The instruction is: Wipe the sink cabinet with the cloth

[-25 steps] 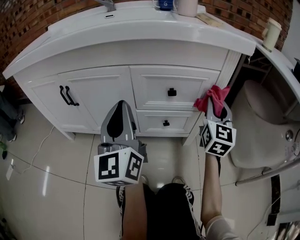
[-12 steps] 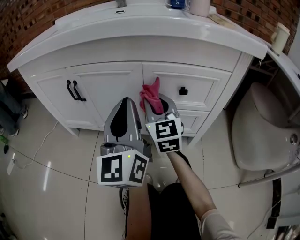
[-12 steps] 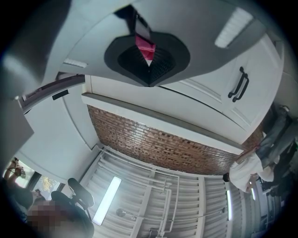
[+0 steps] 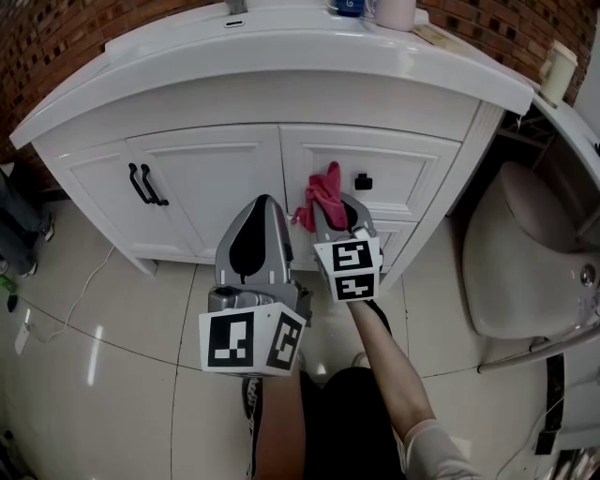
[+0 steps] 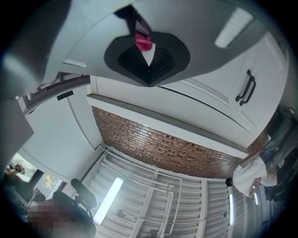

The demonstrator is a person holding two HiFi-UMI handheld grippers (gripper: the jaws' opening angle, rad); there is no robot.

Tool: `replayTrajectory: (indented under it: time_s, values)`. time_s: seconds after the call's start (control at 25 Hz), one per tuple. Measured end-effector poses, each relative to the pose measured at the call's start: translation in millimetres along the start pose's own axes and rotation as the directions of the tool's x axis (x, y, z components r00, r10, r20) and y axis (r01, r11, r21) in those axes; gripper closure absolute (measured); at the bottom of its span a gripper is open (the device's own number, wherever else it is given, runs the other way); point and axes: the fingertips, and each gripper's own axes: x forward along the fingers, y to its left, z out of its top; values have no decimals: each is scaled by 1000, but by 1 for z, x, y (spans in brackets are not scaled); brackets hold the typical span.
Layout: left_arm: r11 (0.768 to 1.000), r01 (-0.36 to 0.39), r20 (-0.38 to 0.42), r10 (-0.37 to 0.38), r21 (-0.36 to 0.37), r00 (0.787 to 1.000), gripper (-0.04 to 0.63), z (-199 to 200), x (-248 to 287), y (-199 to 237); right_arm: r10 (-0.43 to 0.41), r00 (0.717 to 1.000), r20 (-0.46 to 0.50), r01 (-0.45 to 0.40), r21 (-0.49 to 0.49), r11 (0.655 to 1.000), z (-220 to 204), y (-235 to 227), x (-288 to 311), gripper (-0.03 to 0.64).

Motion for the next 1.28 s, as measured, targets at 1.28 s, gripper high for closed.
replayTrajectory:
  time_s: [1.28]
  values:
    - [1000, 3, 4, -3, 3, 1000, 581, 1, 1, -2, -363, 932, 1, 361, 86, 929, -24, -170, -112, 555]
